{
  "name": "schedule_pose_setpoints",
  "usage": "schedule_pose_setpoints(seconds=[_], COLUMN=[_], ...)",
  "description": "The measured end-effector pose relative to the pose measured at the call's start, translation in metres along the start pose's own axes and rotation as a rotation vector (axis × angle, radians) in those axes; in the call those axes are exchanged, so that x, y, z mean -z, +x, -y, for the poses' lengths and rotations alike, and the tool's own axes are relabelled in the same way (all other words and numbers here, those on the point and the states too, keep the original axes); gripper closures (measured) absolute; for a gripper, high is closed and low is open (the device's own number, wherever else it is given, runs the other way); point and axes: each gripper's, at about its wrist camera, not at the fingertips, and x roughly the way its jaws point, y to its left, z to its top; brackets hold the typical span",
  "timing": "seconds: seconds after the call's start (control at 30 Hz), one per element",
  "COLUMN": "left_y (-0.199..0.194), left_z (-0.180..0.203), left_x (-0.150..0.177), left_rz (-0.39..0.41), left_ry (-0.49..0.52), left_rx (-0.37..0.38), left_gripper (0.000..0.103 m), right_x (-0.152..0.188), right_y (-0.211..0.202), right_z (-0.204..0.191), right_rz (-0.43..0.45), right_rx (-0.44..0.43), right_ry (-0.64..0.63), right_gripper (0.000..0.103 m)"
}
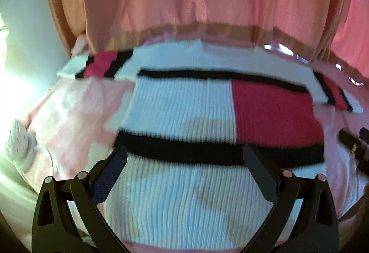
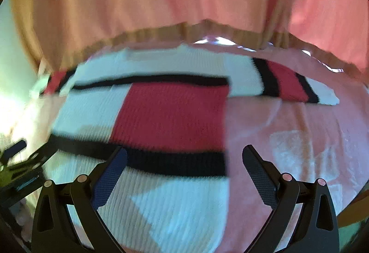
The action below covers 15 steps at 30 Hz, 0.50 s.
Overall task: Fold small clothes
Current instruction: 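Grasp the sweater sleeve cuff with the right gripper and lift it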
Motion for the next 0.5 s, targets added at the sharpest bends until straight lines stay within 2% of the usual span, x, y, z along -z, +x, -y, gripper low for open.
schedule_pose_setpoints(seconds=[0.07, 0.13, 0.23, 0.33, 0.4, 0.5], left_y=[-0.003, 0.002, 0.023, 0.049, 0.07, 0.08], left_z=[0.003, 0.009, 0.019, 0.021, 0.026, 0.031], left_x=[-0.024, -0.039, -0.05, -0.045, -0.042, -0.043], left_rz=[0.05, 0.086, 0.083, 0.032, -0.064, -0.086], left_ry=[0.017, 0.046, 0.057, 0.021, 0.023, 0.016], left_rx=[-0.004, -0.017, -0.006, 0.02, 0.063, 0.068], left_gripper=[0.005, 0.005, 0.005, 0.005, 0.005, 0.005], right_x=[-0.035, -0.066, -0.092, -0.088, -0.078, -0.067], right_y=[0.003, 0.018, 0.059, 0.096, 0.12, 0.144], right_z=[0.046, 0.102, 0.193, 0.277, 0.326, 0.371], right_rz=[0.03, 0.043, -0.012, -0.065, -0.094, -0.104], right_rx=[0.045, 0.144, 0.233, 0.264, 0.285, 0.322], right_ry=[0.078, 0.153, 0.305, 0.489, 0.592, 0.673], right_gripper=[0.005, 0.005, 0.005, 0.007, 0.016, 0.023])
